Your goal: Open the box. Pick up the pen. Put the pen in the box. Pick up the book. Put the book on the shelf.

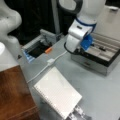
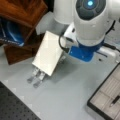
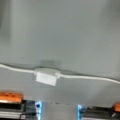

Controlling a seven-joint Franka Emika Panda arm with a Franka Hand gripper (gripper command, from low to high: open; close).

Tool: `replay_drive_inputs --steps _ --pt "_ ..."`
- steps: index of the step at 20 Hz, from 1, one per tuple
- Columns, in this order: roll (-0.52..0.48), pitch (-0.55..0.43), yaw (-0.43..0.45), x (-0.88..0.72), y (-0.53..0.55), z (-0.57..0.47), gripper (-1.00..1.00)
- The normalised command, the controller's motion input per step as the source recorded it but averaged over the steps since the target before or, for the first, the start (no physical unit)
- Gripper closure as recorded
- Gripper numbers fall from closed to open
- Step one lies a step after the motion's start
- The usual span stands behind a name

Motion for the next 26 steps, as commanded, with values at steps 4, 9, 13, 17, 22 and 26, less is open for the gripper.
replay_drive_inputs --steps 4,9,13,17,22,26 --pt "-0.428 0.008 0.268 -0.03 -0.37 0.04 -1.0" --pt "-0.634 -0.026 0.298 -0.03 -0.27 -0.06 -1.0" --pt "-0.531 -0.028 0.239 -0.06 -0.21 -0.13 -1.0" --pt "-0.467 -0.063 0.215 -0.07 -0.2 -0.16 -1.0" --pt "-0.421 -0.139 0.177 -0.12 -0.05 -0.19 -1.0" --pt "-0.386 -0.193 0.181 -0.14 0.02 -0.29 -1.0"
